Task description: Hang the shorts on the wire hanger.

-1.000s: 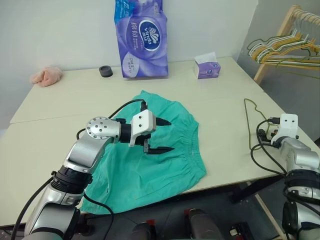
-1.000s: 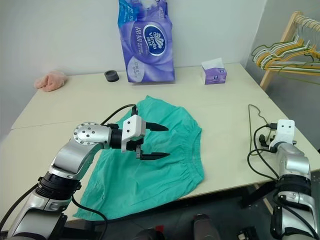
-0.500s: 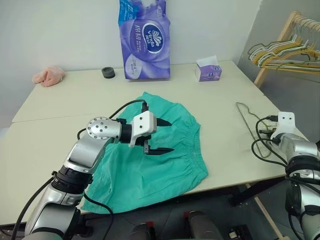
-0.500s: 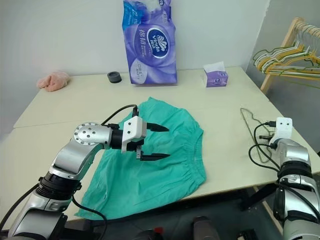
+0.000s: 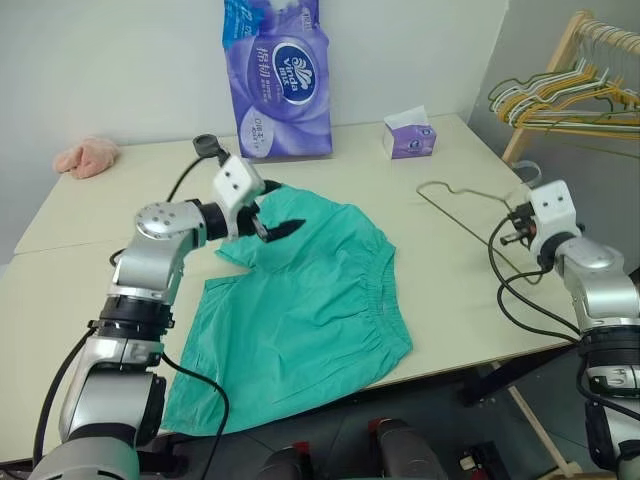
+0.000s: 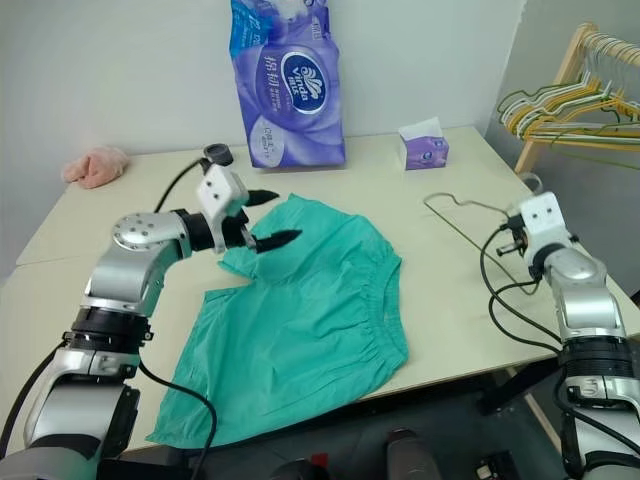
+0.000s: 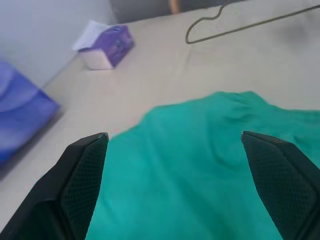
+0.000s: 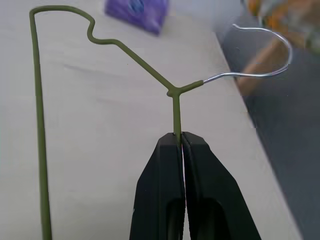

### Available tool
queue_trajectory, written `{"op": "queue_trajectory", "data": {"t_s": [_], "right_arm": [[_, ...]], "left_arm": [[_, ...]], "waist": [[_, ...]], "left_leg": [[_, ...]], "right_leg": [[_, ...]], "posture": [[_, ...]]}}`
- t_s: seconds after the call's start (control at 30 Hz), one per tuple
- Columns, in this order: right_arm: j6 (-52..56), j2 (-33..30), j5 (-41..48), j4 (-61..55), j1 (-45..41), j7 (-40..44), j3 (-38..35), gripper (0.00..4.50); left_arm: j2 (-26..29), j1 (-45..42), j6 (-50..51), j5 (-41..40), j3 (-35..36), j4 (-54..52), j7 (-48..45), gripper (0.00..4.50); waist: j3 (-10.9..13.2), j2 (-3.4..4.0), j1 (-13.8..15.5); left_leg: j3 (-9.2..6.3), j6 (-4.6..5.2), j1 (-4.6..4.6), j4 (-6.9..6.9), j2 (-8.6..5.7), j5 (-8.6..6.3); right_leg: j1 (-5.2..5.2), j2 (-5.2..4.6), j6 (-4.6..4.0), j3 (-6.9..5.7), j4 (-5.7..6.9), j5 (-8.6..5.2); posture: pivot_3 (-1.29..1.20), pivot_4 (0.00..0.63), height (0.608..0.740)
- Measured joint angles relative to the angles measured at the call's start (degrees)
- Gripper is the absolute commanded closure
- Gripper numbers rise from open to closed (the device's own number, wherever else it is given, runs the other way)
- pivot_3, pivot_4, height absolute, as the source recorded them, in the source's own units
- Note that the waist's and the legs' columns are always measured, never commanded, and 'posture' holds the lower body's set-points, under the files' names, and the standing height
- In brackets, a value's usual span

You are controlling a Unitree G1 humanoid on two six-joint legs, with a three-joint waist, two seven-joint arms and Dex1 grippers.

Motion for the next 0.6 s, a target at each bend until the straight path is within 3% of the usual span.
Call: {"op": "queue_trajectory", "data": {"t_s": [0.17,0.33,0.6], "right_arm": [[-6.19,-1.52,-3.31,-6.62,0.82,5.07,5.85,4.47],[-18.51,-4.24,-8.70,-11.91,1.22,9.60,11.41,4.47],[-31.30,-3.99,-12.79,-11.91,-1.02,12.11,14.50,4.47]], "left_arm": [[0.51,-2.43,4.06,-2.47,1.67,6.15,-4.14,0.00],[4.54,-3.23,12.12,-5.07,1.36,7.43,-15.19,0.00],[4.40,-2.99,12.12,-3.35,-1.87,8.69,-20.40,0.00]], "waist": [[0.01,0.01,-0.13],[0.00,0.00,-0.85],[0.00,0.00,-1.07]], "left_leg": [[0.00,0.00,-0.02,0.01,-0.04,0.00],[0.01,-0.01,-0.11,0.00,-0.06,0.00],[0.01,-0.05,-0.18,0.00,-0.05,0.01]], "right_leg": [[-0.04,-0.02,0.02,0.02,0.00,0.01],[-0.19,-0.02,0.02,0.04,0.04,0.01],[-0.32,-0.04,0.01,0.13,0.08,0.02]], "posture": [[-0.28,0.076,0.740],[-0.28,0.075,0.740],[-0.28,0.076,0.740]]}}
